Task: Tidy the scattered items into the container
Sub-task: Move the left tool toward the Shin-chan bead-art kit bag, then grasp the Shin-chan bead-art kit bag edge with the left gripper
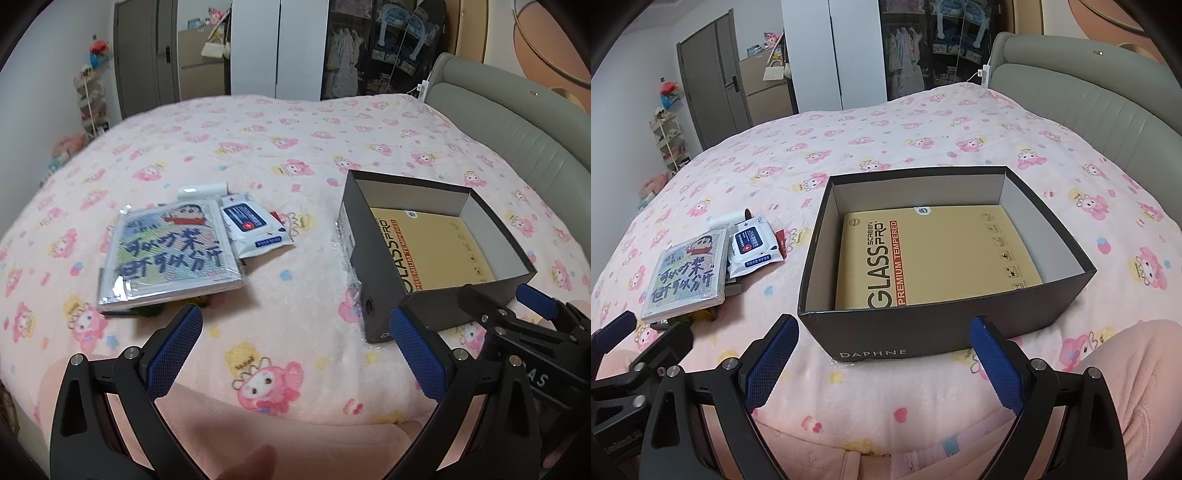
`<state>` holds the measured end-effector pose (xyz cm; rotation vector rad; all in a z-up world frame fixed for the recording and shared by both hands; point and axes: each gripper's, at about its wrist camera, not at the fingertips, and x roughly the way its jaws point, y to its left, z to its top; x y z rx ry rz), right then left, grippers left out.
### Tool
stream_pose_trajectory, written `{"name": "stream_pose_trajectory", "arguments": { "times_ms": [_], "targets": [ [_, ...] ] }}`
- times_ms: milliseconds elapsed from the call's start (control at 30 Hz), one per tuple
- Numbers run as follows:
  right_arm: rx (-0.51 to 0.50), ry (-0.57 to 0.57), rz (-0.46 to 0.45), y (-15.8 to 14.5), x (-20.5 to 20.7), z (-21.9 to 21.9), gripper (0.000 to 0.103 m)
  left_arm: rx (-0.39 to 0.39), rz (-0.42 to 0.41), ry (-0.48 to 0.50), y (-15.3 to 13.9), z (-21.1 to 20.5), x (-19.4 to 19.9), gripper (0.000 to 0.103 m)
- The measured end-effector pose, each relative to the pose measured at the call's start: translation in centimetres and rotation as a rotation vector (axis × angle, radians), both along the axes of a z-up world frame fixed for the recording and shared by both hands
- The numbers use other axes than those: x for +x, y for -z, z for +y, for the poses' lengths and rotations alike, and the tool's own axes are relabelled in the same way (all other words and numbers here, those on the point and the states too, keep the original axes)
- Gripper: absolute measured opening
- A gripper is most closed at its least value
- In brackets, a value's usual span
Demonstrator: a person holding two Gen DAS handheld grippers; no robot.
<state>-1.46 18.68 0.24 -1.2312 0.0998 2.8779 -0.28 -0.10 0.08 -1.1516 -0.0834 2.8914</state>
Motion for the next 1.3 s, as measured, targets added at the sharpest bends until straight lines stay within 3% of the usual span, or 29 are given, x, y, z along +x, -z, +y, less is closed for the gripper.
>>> {"name": "stream_pose_trajectory", "arguments": {
  "times_ms": [200,367,633,733,1033,1200,1300],
  "targets": [
    [0.030,-0.042,0.025,-1.3,-1.7,-1.3,0.094,0.043,-0.091,-0.002,-0.5,-0.6,-1.7,0.102],
    [0.055,-0.078,0.046,-2.5,-3.1,-2.4,0.094,-0.010,-0.011,-0.033,-1.6,-2.8,-3.3,0.102],
    [0.054,-0.201,0.068,-4.9,-7.8,-6.4,0.094,0.020,0.040,-0.138,-2.8,-7.4,-6.4,0.102],
    [0.071,-0.235,0.071,-5.1,-9.6,-8.2,0.094,0.080,0.016,-0.177,-2.5,-9.5,-7.8,0.102],
    [-0.014,-0.317,-0.046,-1.6,-13.7,-12.5,0.093,0.170,-0.047,-0.272,-0.2,-14.3,-10.2,0.098],
    [-0.028,-0.349,-0.102,0.4,-15.0,-14.5,0.083,0.219,-0.085,-0.293,1.4,-16.0,-11.5,0.091],
    [-0.032,-0.361,-0.134,1.4,-15.8,-15.5,0.081,0.231,-0.123,-0.336,2.6,-17.2,-12.2,0.087]
  ]
}}
